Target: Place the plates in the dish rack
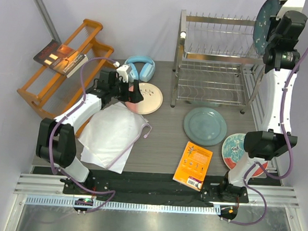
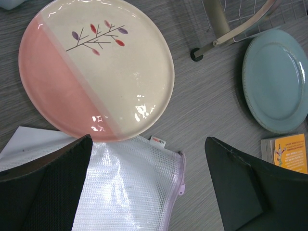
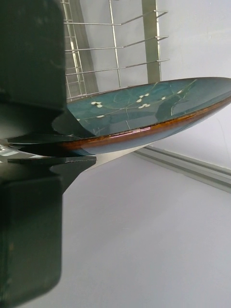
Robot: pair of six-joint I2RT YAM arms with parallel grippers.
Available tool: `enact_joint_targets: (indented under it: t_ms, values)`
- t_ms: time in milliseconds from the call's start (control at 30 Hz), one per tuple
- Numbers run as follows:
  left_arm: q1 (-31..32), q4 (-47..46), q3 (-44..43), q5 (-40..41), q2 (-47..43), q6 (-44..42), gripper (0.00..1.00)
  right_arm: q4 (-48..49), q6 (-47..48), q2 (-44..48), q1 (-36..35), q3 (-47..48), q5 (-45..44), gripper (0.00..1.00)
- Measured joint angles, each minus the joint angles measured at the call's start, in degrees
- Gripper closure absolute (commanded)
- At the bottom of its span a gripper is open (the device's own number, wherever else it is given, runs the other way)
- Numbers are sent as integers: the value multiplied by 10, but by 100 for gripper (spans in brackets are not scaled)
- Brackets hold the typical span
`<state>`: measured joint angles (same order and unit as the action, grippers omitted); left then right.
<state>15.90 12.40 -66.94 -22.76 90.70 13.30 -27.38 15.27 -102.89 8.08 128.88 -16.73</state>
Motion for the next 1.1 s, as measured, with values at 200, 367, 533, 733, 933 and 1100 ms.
enact_joint_targets:
  t_ms: [200,367,533,733,933,1100]
  values:
    - [0,0,0,0,0,0,1,42,-15,6,0,-30,-29,99]
    - [0,-1,0,-7,5,1,1,47,-11,12,-1,-39,-27,99]
    - [0,-1,0,-9,14,2,1,28,-10,9,-1,-31,-20,51]
    - [0,-2,0,-7,15,2,0,41,-8,4,2,10,-23,29]
    - [0,-2,0,-1,15,2,0,57,-5,32,-7,15,-20,29]
    - [2,-5,-1,-26,15,11,0,59,-9,103,-31,-27,-17,30]
